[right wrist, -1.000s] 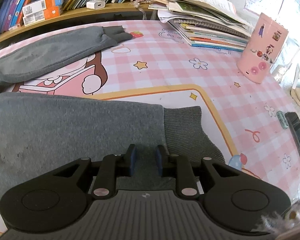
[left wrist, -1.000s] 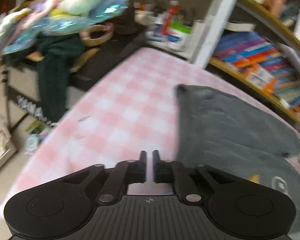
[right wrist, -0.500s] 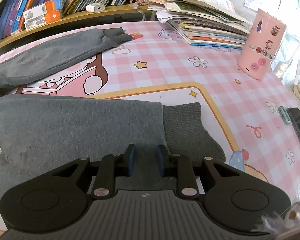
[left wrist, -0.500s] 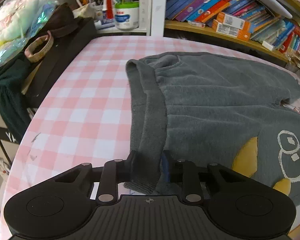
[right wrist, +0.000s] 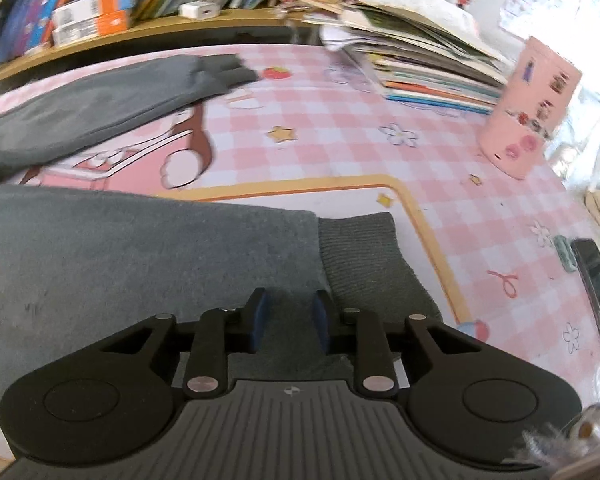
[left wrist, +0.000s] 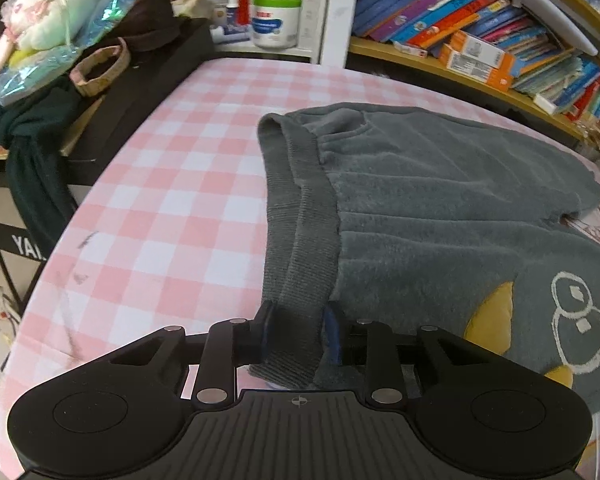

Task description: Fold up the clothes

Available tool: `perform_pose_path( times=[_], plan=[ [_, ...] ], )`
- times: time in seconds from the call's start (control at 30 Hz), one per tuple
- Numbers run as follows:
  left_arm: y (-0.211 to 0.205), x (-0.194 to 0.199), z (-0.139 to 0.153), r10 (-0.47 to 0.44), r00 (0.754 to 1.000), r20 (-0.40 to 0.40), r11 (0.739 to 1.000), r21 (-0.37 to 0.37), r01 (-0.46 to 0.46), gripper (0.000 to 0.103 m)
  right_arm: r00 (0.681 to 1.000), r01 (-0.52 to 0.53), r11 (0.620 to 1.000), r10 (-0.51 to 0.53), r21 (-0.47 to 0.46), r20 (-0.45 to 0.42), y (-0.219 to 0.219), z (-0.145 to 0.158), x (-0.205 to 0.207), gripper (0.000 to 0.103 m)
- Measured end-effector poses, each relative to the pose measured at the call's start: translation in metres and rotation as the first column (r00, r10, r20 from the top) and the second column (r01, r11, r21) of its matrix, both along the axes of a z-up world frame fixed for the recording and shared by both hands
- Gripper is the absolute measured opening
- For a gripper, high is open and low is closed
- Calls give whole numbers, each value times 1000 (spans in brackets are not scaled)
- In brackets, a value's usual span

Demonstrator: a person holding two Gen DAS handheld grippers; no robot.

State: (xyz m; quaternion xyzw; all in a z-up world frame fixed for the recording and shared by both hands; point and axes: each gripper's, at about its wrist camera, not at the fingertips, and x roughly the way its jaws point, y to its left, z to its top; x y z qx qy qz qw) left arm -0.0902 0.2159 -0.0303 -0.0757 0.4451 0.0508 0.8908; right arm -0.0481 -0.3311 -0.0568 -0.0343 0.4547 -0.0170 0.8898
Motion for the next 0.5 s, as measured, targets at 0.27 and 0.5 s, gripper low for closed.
perform_pose_path(
  times=[0.27,0.5],
  plan=[
    [2,-1,0,6,1000,11,1000,-25,-6,30,1000,-3,1000,3,-20,-3,10,2,-5,31],
    [2,-1,0,21,1000,19,998,-54,-20,32,1000,7,1000,-6,-14,22,28,3,-28,46]
  ],
)
